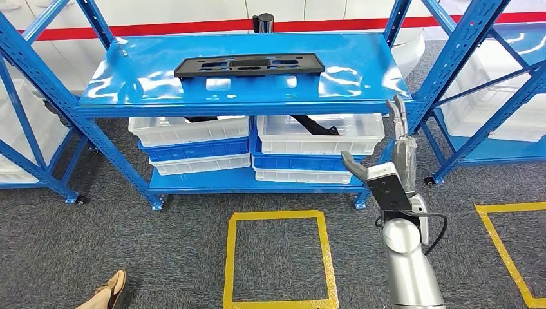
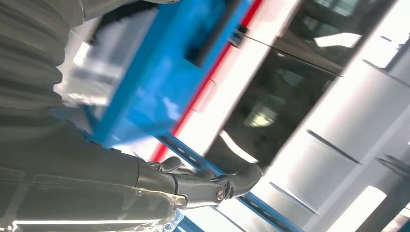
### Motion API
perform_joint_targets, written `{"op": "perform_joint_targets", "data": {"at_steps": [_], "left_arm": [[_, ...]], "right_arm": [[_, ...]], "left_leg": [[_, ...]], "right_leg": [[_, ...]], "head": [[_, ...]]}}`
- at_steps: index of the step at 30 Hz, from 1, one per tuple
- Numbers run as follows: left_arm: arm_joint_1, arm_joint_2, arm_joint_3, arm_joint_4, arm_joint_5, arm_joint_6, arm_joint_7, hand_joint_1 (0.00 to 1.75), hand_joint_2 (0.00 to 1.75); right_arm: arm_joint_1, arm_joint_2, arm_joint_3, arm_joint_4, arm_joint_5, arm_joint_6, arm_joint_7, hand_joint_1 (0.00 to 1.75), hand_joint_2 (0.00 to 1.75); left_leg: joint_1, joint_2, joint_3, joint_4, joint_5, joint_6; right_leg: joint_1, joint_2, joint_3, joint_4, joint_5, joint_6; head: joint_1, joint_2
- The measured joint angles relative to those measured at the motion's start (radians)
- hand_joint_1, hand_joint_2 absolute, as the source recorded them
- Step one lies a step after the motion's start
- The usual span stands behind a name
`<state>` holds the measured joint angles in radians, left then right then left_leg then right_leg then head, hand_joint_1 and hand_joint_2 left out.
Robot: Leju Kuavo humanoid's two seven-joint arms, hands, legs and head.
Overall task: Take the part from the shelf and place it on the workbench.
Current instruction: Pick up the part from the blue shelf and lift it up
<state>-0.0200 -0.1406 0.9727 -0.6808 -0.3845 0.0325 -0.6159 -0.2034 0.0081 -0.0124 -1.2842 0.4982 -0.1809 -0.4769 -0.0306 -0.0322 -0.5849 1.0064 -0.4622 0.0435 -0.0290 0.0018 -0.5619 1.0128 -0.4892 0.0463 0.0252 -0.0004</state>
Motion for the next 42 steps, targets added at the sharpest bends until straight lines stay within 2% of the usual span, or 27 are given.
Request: {"op": "perform_joint_targets", "data": {"at_steps": [10,18,23,31,37,42], "left_arm": [[-0.051,0.005,0.013,0.086,-0.128,0.06,-0.024,0.0,0.0],[-0.083,0.013,0.013,0.187,-0.21,0.12,-0.006,0.0,0.0],[-0.089,0.02,0.013,0.236,-0.242,0.148,0.014,0.0,0.0],[-0.097,0.035,0.006,0.297,-0.29,0.179,0.032,0.0,0.0],[-0.108,0.045,-0.013,0.327,-0.334,0.195,0.037,0.0,0.0],[-0.113,0.047,-0.019,0.336,-0.344,0.194,0.041,0.0,0.0]], "right_arm": [[-0.109,-0.072,0.123,-0.252,0.078,-0.011,0.078,0.0,1.75],[-0.264,-0.084,0.281,-0.292,0.149,0.035,0.174,0.0,1.75],[-0.358,-0.059,0.385,-0.251,0.191,0.066,0.235,0.0,1.75],[-0.491,0.004,0.516,-0.102,0.255,0.096,0.328,0.0,1.75],[-0.56,0.02,0.547,0.023,0.309,0.106,0.398,0.0,1.75],[-0.567,0.016,0.546,0.084,0.33,0.108,0.402,0.0,1.75]], "left_leg": [[0.0,0.0,0.001,0.0,0.001,0.001],[0.0,0.0,0.002,0.0,0.001,0.0],[0.0,0.0,0.002,0.0,0.001,0.0],[0.0,0.0,0.002,0.0,0.001,0.0],[0.0,0.0,0.002,0.001,0.001,0.001],[0.0,0.0,0.001,0.004,0.0,0.001]], "right_leg": [[0.0,0.0,0.002,0.0,0.0,0.0],[0.0,0.0,0.003,0.0,0.0,0.0],[0.0,0.0,0.003,0.0,0.0,0.0],[0.0,0.0,0.003,0.0,0.0,0.0],[0.0,0.0,0.003,-0.001,0.0,0.0],[-0.001,0.0,0.003,-0.002,0.001,0.001]], "head": [[0.0,0.0],[0.0,0.0],[0.0,0.0],[0.0,0.0],[0.0,0.0],[0.0,0.0]]}}
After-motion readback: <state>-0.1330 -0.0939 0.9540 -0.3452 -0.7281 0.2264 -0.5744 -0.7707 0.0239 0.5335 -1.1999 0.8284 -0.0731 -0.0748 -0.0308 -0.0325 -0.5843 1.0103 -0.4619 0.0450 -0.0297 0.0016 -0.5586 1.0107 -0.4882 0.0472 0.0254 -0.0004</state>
